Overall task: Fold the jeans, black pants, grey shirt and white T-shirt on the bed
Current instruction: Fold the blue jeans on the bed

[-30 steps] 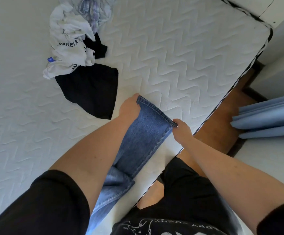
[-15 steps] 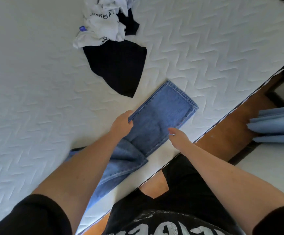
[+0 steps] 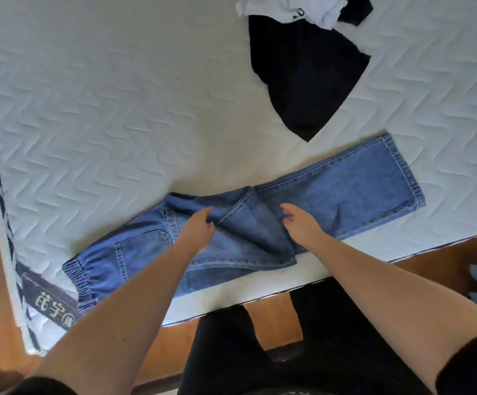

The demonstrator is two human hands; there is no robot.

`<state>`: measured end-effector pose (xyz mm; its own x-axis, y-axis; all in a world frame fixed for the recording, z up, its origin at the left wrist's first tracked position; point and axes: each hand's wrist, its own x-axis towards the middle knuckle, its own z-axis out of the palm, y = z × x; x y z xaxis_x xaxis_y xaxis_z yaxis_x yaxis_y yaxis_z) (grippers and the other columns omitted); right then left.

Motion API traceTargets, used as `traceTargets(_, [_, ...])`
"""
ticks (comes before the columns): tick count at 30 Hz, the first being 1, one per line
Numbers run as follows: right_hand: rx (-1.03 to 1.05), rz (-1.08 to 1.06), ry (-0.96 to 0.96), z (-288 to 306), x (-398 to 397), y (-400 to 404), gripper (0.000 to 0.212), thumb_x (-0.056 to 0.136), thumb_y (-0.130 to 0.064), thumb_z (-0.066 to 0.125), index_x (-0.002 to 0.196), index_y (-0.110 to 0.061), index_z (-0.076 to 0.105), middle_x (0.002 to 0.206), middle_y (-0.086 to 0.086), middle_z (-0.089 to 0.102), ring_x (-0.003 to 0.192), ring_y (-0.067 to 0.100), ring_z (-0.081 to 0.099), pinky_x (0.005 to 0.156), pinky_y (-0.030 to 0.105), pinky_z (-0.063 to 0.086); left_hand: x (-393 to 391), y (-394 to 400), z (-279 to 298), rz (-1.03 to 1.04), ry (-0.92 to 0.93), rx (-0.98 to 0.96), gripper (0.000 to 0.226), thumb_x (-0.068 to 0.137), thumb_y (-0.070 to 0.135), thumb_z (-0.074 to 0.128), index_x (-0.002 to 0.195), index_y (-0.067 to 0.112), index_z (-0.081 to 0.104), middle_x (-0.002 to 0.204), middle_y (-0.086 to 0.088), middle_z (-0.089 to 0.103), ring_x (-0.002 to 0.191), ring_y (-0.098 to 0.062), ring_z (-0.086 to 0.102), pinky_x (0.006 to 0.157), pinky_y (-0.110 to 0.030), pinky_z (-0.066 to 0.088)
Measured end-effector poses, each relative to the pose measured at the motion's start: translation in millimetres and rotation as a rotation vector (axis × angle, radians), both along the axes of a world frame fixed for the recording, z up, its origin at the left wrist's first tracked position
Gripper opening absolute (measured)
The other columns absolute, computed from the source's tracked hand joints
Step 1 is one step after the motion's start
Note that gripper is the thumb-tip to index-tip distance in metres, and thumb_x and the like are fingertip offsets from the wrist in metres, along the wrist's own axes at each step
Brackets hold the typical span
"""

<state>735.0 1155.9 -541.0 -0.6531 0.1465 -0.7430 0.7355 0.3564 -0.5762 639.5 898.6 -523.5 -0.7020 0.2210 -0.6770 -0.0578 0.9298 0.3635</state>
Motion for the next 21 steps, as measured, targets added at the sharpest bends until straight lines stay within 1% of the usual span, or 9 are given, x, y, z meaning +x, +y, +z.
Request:
traceTargets(3, [0.117, 0.134, 0.068, -12.2, -35.8, -0.8, 0.047, 0.103, -0.012, 0.039, 0.149, -0.018, 0.036, 0.149, 0.005, 0.044, 0.128, 0.026, 0.049, 0.103, 0.035, 0.041, -8.8, -6.5, -14.1, -0.008, 0.057, 0.023, 0.045, 0.098, 0.013, 0.047, 0.143, 0.011, 0.044, 0.143, -0.014, 0.049, 0.125, -0.031, 0.050, 0.106, -0.039, 0.038])
traceTargets(5, [0.224, 0.259, 0.113, -21.2, -59.3, -0.7, 0.048, 0.102, -0.011, 0.040, 0.149, -0.019, 0.036, 0.147, 0.006, 0.046, 0.124, 0.028, 0.051, 0.102, 0.040, 0.043, -17.8, -8.3, -24.4, -0.044, 0.101, 0.023, 0.046, 0.098, 0.009, 0.043, 0.144, 0.010, 0.044, 0.145, -0.012, 0.048, 0.130, -0.030, 0.047, 0.109, -0.040, 0.036])
traceTargets(7, [0.345, 0.399, 0.160, -30.9, -78.6, -1.2, 0.049, 0.100, -0.010, 0.042, 0.148, -0.019, 0.037, 0.147, 0.005, 0.045, 0.131, 0.026, 0.046, 0.106, 0.042, 0.039, -26.9, -9.4, -35.0, -0.111, 0.155, -0.002, 0.051, 0.095, 0.004, 0.043, 0.145, 0.011, 0.041, 0.149, -0.010, 0.043, 0.136, -0.028, 0.040, 0.113, -0.038, 0.030])
traceTargets(10, [0.497, 0.641, 0.210, -45.9, -97.5, -1.9, 0.053, 0.099, -0.011, 0.049, 0.149, -0.019, 0.034, 0.149, 0.004, 0.043, 0.137, 0.025, 0.038, 0.111, 0.042, 0.030, -41.8, -11.4, -49.2, -0.347, 0.289, -0.130, 0.062, 0.091, -0.002, 0.047, 0.149, 0.015, 0.033, 0.156, -0.007, 0.032, 0.145, -0.026, 0.024, 0.120, -0.039, 0.014])
traceTargets(12, [0.577, 0.797, 0.201, -55.0, -106.2, -1.8, 0.051, 0.098, -0.020, 0.053, 0.146, -0.021, 0.037, 0.144, 0.004, 0.048, 0.133, 0.026, 0.041, 0.112, 0.043, 0.028, -54.2, -12.0, -56.4, -0.458, 0.316, -0.196, 0.063, 0.092, 0.004, 0.051, 0.149, 0.018, 0.030, 0.155, -0.004, 0.032, 0.146, -0.025, 0.022, 0.120, -0.042, 0.007])
traceTargets(14, [0.657, 0.902, 0.199, -61.5, -112.0, -3.2, 0.042, 0.096, -0.026, 0.055, 0.137, -0.022, 0.046, 0.130, 0.004, 0.056, 0.122, 0.027, 0.049, 0.109, 0.042, 0.031, -66.6, -12.0, -63.2, -0.510, 0.262, -0.247, 0.063, 0.094, 0.017, 0.057, 0.149, 0.020, 0.028, 0.149, -0.004, 0.040, 0.141, -0.026, 0.030, 0.120, -0.044, 0.006])
traceTargets(16, [0.731, 0.953, 0.225, -64.6, -116.1, -5.2, 0.029, 0.095, -0.022, 0.056, 0.124, -0.023, 0.055, 0.117, 0.002, 0.060, 0.112, 0.025, 0.052, 0.102, 0.040, 0.034, -74.8, -12.9, -69.3, -0.538, 0.188, -0.313, 0.062, 0.092, 0.034, 0.062, 0.146, 0.020, 0.033, 0.142, -0.006, 0.047, 0.134, -0.027, 0.039, 0.119, -0.048, 0.010])
traceTargets(18, [0.784, 0.970, 0.246, -66.0, -120.6, -5.3, 0.021, 0.094, -0.019, 0.057, 0.114, -0.023, 0.063, 0.109, 0.002, 0.061, 0.107, 0.025, 0.052, 0.096, 0.039, 0.035, -79.3, -16.2, -74.2, -0.596, 0.163, -0.399, 0.051, 0.091, 0.046, 0.060, 0.133, 0.021, 0.047, 0.133, -0.006, 0.053, 0.125, -0.028, 0.046, 0.114, -0.048, 0.022])
traceTargets(21, [0.807, 0.904, 0.304, -66.3, -133.3, -1.6, 0.018, 0.094, -0.022, 0.058, 0.110, -0.022, 0.067, 0.106, 0.001, 0.062, 0.103, 0.025, 0.051, 0.093, 0.039, 0.033, -87.1, -26.7, -78.1, -0.581, 0.216, -0.409, 0.039, 0.091, 0.051, 0.057, 0.118, 0.022, 0.060, 0.121, -0.006, 0.055, 0.117, -0.028, 0.048, 0.104, -0.044, 0.031])
